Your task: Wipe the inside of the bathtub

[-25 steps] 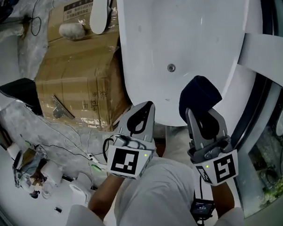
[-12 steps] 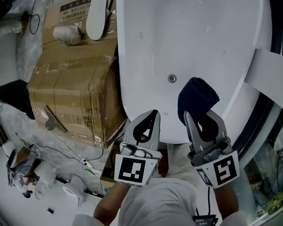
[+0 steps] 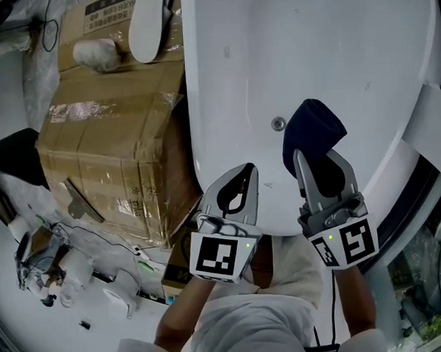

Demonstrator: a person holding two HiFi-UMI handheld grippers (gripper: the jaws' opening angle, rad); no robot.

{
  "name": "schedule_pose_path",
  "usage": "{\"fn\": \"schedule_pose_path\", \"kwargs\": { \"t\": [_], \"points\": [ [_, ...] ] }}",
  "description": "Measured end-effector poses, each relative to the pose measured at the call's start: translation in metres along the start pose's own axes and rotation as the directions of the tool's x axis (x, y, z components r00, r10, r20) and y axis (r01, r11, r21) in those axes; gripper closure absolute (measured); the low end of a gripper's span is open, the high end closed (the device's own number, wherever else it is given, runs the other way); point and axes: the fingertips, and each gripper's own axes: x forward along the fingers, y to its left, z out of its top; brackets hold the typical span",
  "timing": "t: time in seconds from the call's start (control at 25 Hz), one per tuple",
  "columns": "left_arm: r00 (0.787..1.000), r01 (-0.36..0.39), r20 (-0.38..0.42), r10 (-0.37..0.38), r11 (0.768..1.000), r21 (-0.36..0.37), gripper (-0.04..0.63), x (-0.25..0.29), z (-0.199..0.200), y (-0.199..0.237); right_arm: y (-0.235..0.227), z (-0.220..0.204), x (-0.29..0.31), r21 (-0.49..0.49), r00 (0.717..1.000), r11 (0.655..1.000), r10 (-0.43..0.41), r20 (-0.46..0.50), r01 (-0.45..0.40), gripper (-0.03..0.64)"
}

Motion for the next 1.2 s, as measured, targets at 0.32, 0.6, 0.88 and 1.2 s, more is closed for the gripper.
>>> {"fn": "schedule_pose_path", "kwargs": {
  "t": [0.32, 0.6, 0.88, 1.2],
  "points": [
    [1.0, 0.009, -0.006, -0.009, 1.0, 0.023, 0.597, 0.033, -0.018, 0.015, -0.022, -0.03, 0.033, 0.017, 1.0, 1.0, 0.009, -0.02, -0.009, 0.561],
    [0.999, 0.004, -0.04, -0.003, 1.0, 0.02, 0.597, 0.061, -0.039, 0.035, -0.04, -0.051, 0.071, 0.026, 0.999, 1.0, 0.017, -0.027, -0.016, 0.563],
    [0.999, -0.024, -0.044, 0.024, 1.0, -0.002, 0.597, 0.092, -0.069, 0.059, -0.061, -0.077, 0.109, 0.031, 0.998, 0.998, 0.049, -0.047, -0.047, 0.563],
    [0.998, -0.031, -0.047, 0.03, 0.999, -0.021, 0.597, 0.124, -0.097, 0.072, -0.092, -0.108, 0.141, 0.037, 0.998, 0.998, 0.051, -0.044, -0.05, 0.561]
  ]
}}
